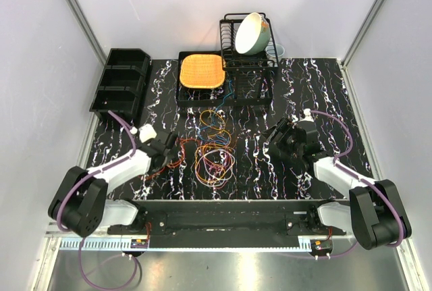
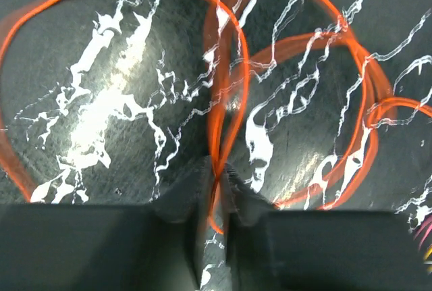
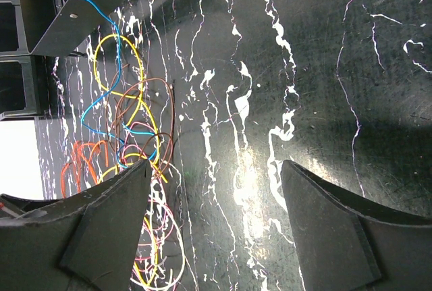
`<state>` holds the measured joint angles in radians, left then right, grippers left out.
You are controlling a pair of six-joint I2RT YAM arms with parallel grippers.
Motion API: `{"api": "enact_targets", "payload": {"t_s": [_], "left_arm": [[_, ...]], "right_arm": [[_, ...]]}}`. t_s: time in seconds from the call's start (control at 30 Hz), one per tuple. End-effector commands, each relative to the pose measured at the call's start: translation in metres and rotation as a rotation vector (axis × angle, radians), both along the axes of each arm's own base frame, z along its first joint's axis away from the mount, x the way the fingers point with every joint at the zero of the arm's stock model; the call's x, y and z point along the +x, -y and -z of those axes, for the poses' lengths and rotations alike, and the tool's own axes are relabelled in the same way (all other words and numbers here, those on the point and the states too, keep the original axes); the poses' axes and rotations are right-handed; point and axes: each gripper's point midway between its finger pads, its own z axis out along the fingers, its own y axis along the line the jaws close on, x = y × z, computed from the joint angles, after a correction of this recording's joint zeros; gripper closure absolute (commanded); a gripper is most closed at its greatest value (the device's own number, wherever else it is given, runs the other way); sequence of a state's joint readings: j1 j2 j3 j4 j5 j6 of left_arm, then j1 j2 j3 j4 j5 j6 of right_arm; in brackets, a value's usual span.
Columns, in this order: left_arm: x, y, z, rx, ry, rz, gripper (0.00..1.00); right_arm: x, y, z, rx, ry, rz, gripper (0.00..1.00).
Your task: Untangle the cables
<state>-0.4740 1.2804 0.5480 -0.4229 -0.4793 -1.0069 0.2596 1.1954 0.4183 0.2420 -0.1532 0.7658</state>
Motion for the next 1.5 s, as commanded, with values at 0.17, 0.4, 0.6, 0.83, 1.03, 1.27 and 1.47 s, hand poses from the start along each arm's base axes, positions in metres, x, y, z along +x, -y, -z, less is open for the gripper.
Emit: {"api": "enact_targets", "payload": {"t_s": [0.17, 0.4, 0.6, 0.83, 1.03, 1.27, 1.47], "left_arm": [[0.032, 0.02, -0.017, 0.029, -0.025, 0.145, 1.0], [0.093, 0.009, -0.193, 0.141, 0.315, 0.177, 1.0], [0.123, -0.018, -0.333, 0.177, 0.552, 0.138, 1.0], [0.169, -0.049, -0.38, 0.141, 0.653, 0.13, 1.0], [0.219, -0.079, -0.394, 0.122, 0.734, 0.094, 1.0], [0.29, -0.115, -0.394, 0.109, 0.802, 0.069, 1.0], [0.347, -0.146, -0.378, 0.143, 0.849, 0.031, 1.0]], "right_arm": [[0.012, -0.003, -0.02, 0.015, 0.071, -0.017, 0.16], [0.012, -0.003, -0.02, 0.016, 0.071, -0.018, 0.16], [0.012, -0.002, -0.021, 0.018, 0.076, -0.013, 0.16], [0.011, -0.001, -0.022, 0.023, 0.082, -0.015, 0.16], [0.011, -0.002, -0.021, 0.027, 0.082, -0.02, 0.16], [0.012, -0.002, -0.022, 0.035, 0.087, -0.026, 0.17], [0.013, -0.003, -0.022, 0.044, 0.091, -0.035, 0.17]]}}
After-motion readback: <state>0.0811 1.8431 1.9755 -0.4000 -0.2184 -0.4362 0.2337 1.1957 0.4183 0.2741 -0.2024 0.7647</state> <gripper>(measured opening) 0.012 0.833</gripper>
